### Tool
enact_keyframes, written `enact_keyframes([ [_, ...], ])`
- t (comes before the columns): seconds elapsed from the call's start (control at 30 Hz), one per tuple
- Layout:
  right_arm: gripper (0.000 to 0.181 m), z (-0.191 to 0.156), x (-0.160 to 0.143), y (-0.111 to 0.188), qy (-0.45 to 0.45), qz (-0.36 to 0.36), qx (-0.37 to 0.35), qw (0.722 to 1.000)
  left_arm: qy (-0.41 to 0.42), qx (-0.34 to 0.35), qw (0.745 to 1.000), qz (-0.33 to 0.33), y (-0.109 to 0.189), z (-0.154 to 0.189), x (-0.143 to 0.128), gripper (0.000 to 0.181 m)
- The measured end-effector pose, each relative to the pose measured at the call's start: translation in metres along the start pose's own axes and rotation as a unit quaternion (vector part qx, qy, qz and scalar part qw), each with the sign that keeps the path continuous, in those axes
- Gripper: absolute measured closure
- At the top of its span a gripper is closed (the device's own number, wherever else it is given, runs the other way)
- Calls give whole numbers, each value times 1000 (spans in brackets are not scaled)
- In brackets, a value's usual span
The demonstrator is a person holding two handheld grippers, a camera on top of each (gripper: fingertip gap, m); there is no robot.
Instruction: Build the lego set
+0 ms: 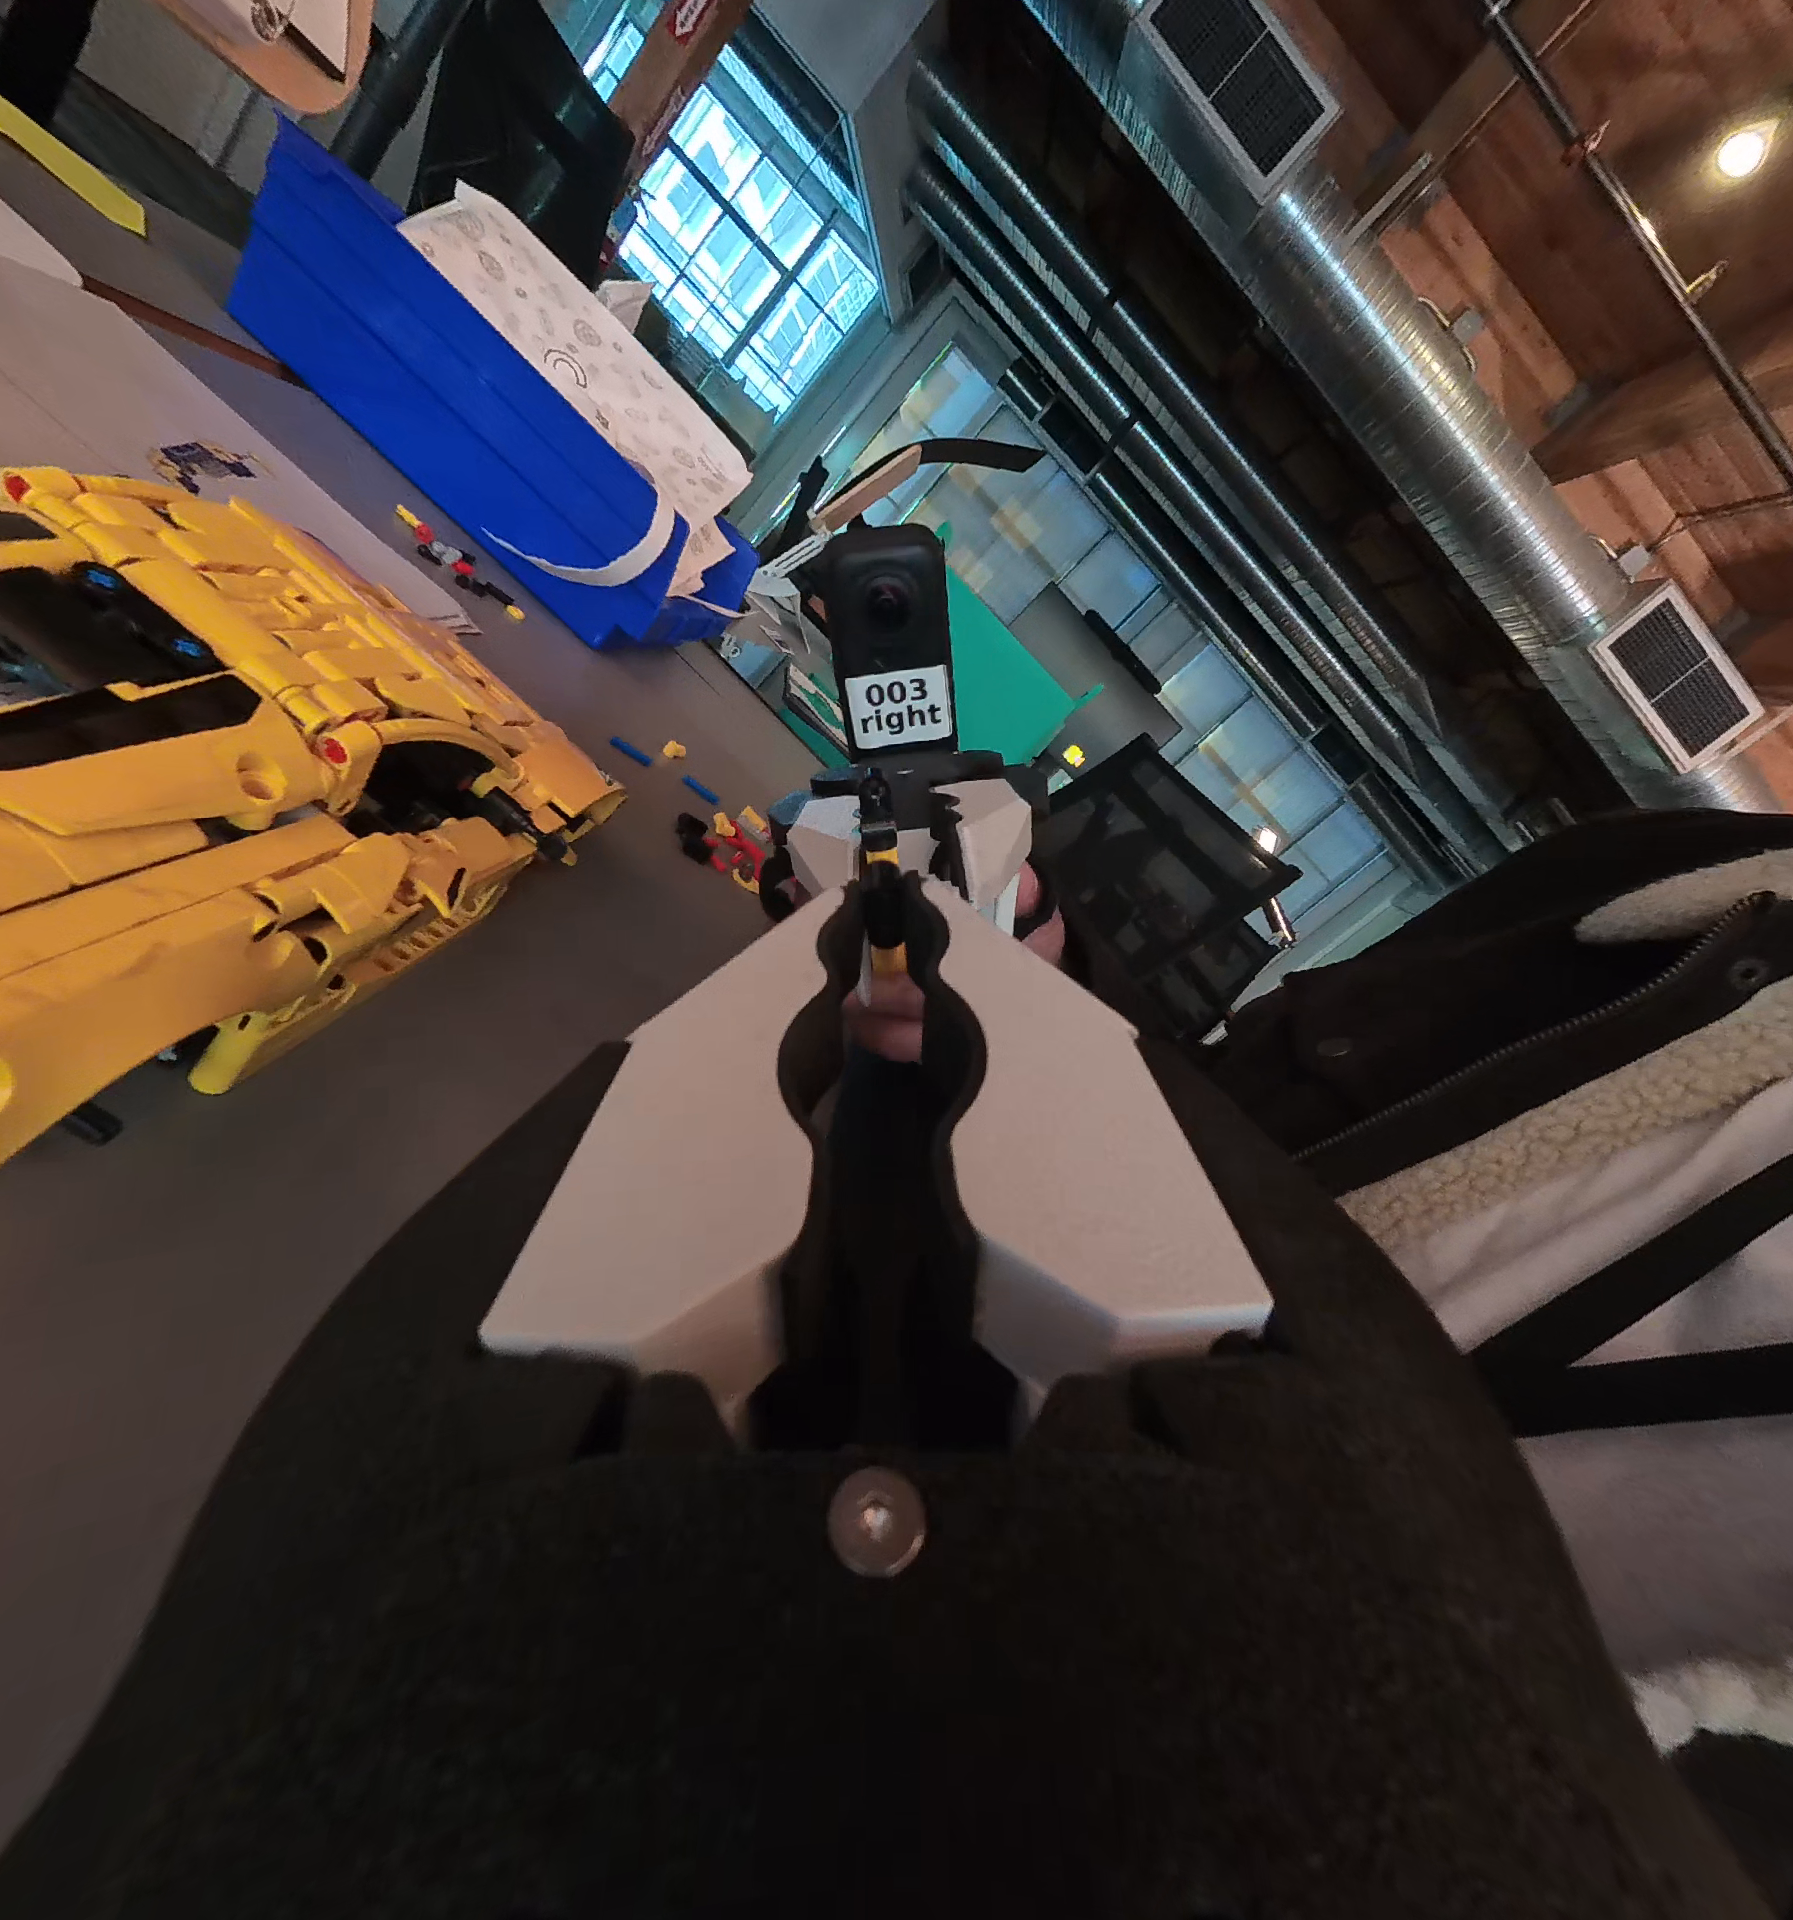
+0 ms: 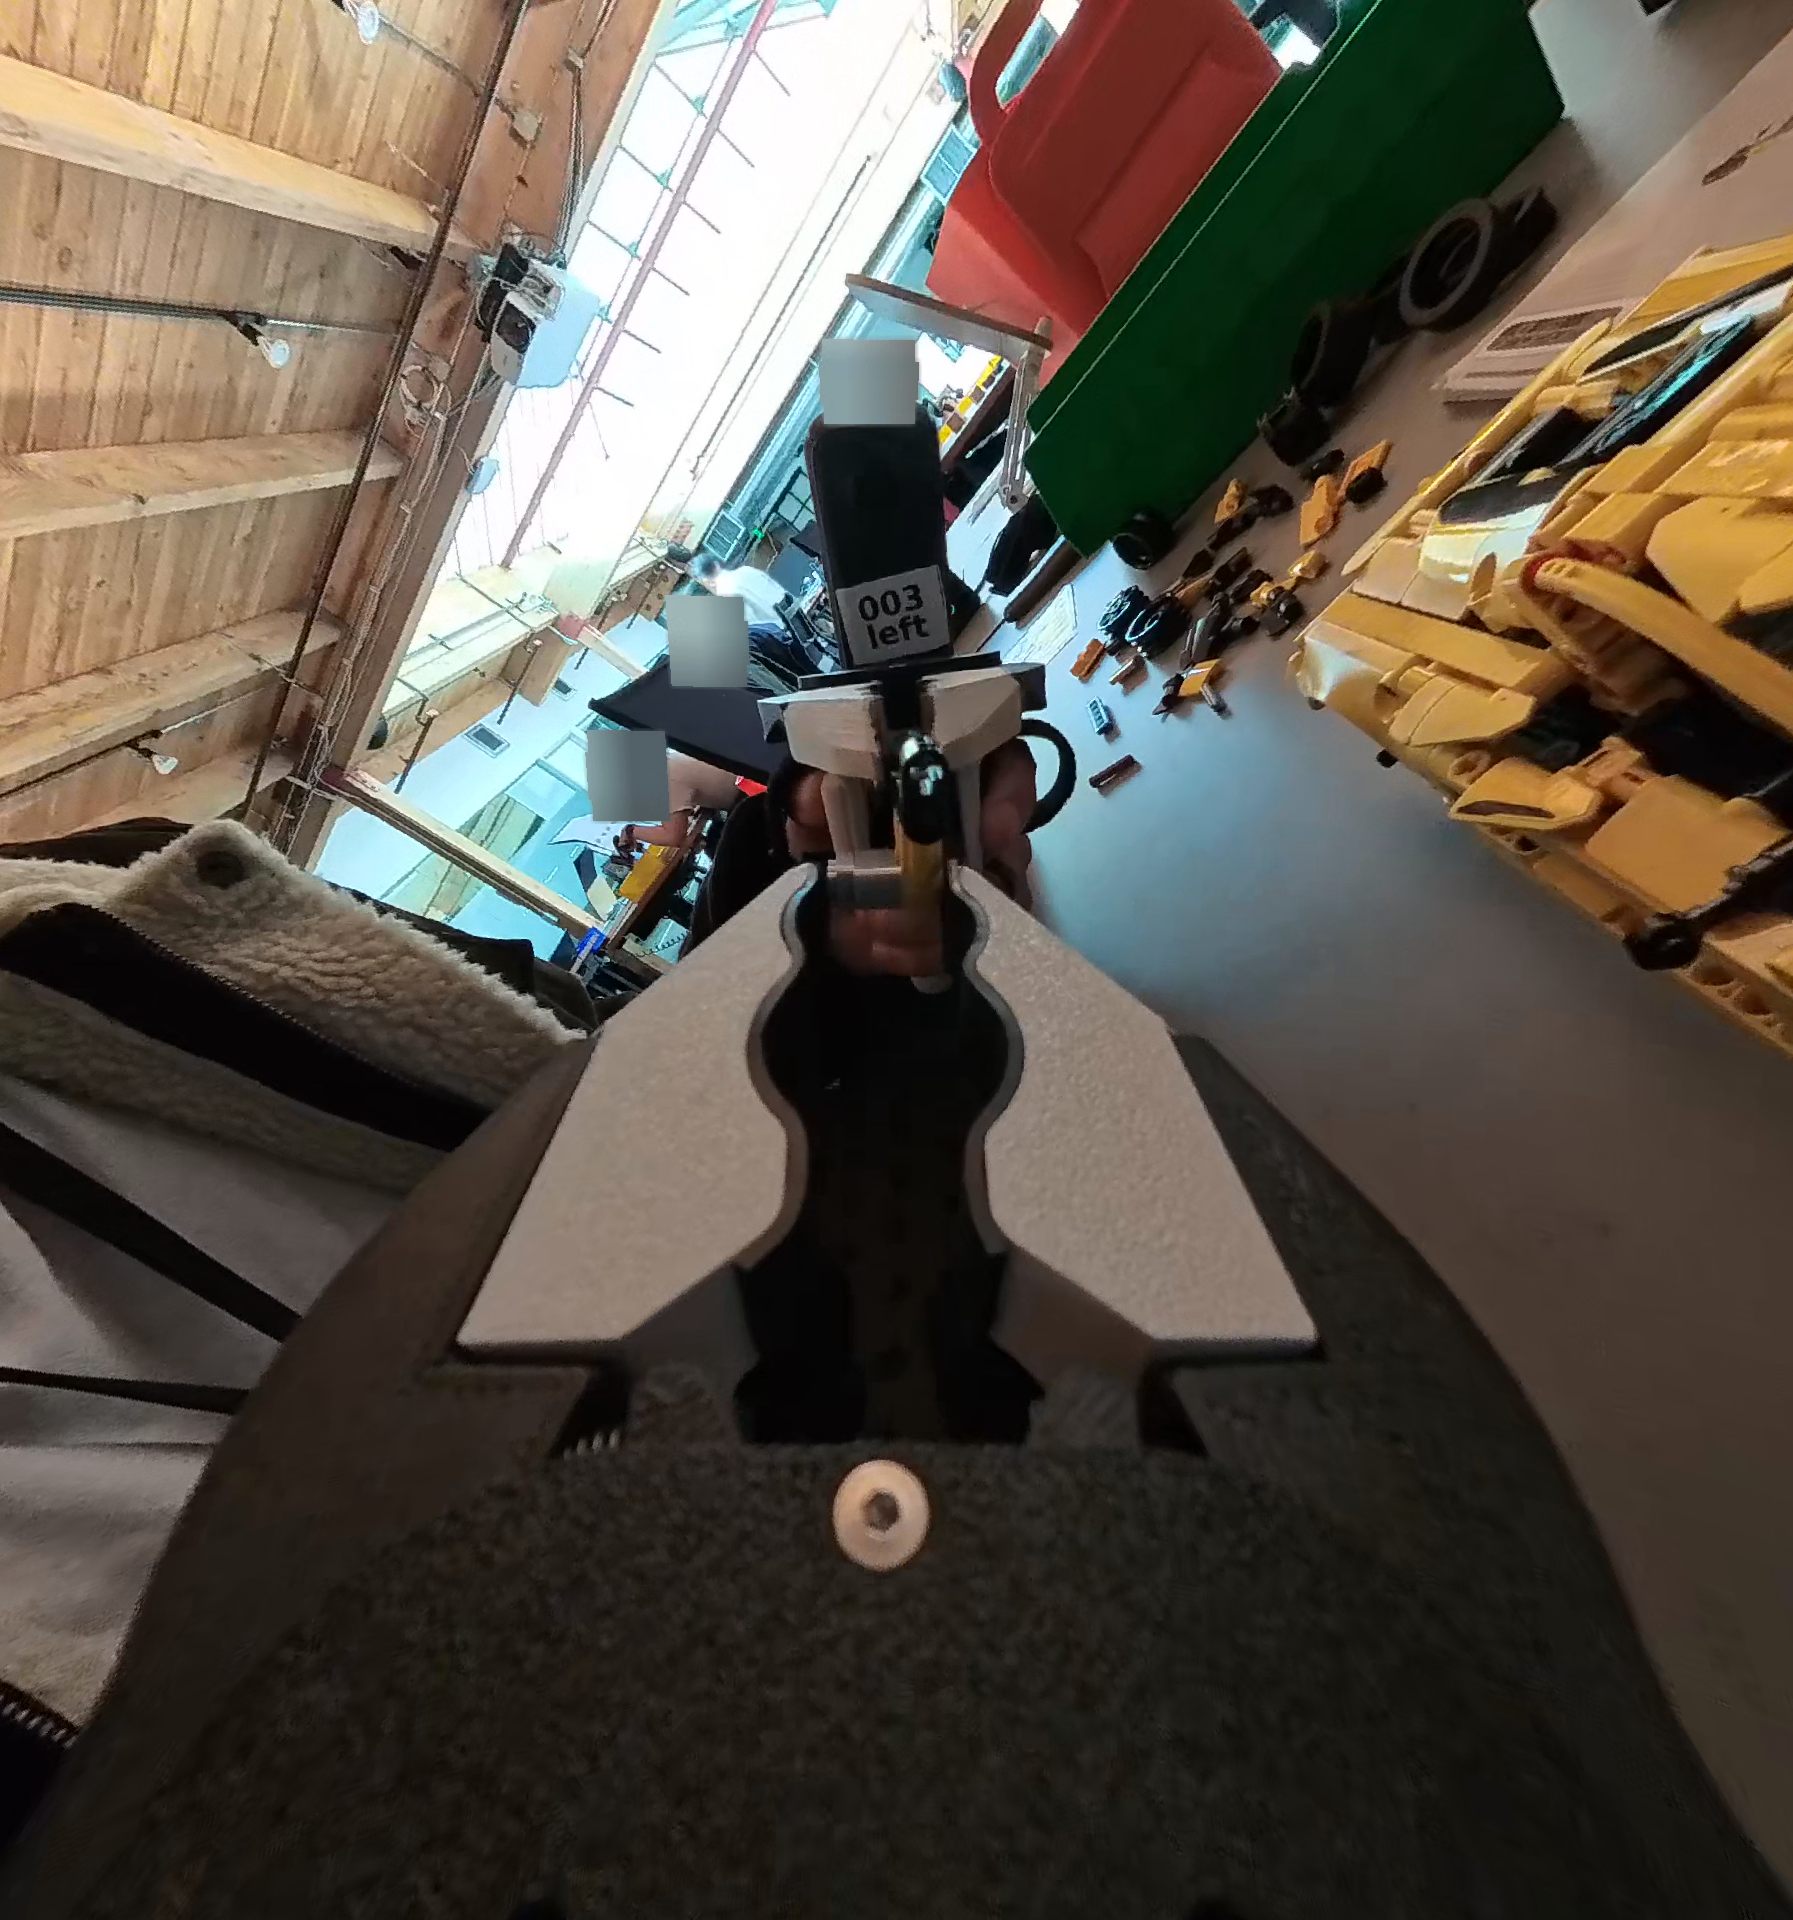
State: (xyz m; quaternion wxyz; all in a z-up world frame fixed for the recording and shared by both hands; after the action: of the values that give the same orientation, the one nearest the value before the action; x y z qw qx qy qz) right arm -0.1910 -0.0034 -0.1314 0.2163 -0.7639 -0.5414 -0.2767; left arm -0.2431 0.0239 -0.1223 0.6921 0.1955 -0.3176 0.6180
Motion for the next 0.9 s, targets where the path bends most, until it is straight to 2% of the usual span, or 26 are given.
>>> enact_keyframes([
  [0.13, 162, 0, 0, 0, 4, 3, -2, 1000, 4, -2, 1000, 1, 0, 0, 0, 175],
  [0.23, 161, -2, 2, 0, 49, 5, -15, 999, 5, -6, 1000, 0, 1, 1, 0, 175],
  [0.3, 151, -1, 7, 5, 60, 13, -24, 998, 6, -5, 1000, 0, 3, 0, 1, 175],
  [0.47, 163, 3, 14, 13, 40, 32, -21, 998, 3, -11, 1000, -19, 0, 2, -5, 174],
  [0.53, 176, 3, 14, 14, 36, 30, -15, 999, -3, -10, 1000, -27, -1, 2, -7, 175],
  [0.9, 176, 3, 5, 10, 31, -4, -16, 999, -2, -10, 999, -36, -3, 2, -10, 175],
])
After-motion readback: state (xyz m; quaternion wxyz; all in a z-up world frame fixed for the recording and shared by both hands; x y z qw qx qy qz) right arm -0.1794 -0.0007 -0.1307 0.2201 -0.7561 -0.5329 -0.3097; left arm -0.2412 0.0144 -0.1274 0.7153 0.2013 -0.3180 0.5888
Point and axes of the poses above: each gripper's, where its closed fingertips meet, y back along the fingers, x out of its top, z = x × y across the jaws, the point moved 2 cm from there along y, back along the fingers, and after that the axes turned 2 degrees about y, right-handed, at the moved point
